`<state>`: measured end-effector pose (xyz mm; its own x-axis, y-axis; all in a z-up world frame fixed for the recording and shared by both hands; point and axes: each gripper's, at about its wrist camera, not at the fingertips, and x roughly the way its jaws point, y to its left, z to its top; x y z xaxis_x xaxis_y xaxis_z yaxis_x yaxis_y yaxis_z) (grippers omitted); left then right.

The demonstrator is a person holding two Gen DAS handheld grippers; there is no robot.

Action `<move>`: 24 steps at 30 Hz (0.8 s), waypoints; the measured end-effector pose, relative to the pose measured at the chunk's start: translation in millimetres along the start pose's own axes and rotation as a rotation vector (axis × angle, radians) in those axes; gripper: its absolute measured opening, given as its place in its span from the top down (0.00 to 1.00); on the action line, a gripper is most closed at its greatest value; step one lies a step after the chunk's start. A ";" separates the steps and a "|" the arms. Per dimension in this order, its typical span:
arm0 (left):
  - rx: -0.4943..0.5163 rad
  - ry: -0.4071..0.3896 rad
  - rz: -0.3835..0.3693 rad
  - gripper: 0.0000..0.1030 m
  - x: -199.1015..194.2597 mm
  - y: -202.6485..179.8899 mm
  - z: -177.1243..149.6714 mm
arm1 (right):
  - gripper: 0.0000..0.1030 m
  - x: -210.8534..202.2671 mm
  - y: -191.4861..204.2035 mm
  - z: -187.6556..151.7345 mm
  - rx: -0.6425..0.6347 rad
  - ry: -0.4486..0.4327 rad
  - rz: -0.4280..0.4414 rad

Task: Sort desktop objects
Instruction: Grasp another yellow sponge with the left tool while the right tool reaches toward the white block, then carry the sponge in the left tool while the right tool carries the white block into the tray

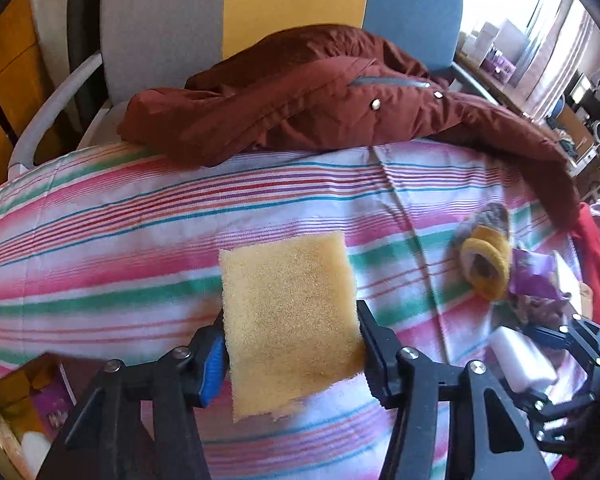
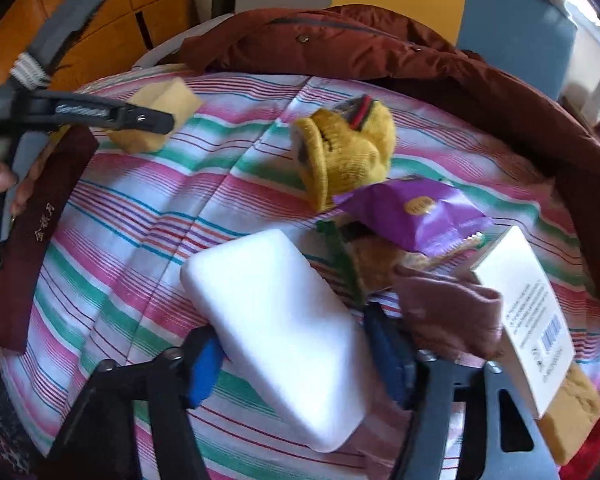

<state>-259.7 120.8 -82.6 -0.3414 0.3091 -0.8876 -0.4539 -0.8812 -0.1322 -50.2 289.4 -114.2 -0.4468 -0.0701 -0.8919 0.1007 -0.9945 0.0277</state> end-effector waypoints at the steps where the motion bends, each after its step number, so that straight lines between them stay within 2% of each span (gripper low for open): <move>1: -0.002 -0.009 -0.015 0.45 -7.5 -0.5 -4.2 | 0.39 -1.0 2.1 0.6 -0.008 -0.001 0.003; 9: -0.026 -0.116 -0.061 0.45 -81.0 -0.7 -24.5 | 0.40 -18.5 26.7 5.7 -0.050 -0.061 0.087; 14: -0.062 -0.198 -0.051 0.45 -133.2 12.8 -50.5 | 0.39 -33.9 45.4 10.4 -0.066 -0.106 0.132; 19: -0.120 -0.270 0.000 0.45 -179.9 42.6 -88.8 | 0.39 -52.9 65.3 8.4 -0.048 -0.157 0.219; 24: -0.222 -0.297 0.041 0.45 -211.1 88.9 -132.1 | 0.39 -64.0 93.6 13.0 -0.043 -0.173 0.302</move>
<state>-119.2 -70.1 34.7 -0.5944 0.3333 -0.7318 -0.2560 -0.9411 -0.2207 -23.7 199.8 -48.7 -0.5352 -0.3765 -0.7561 0.2869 -0.9230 0.2565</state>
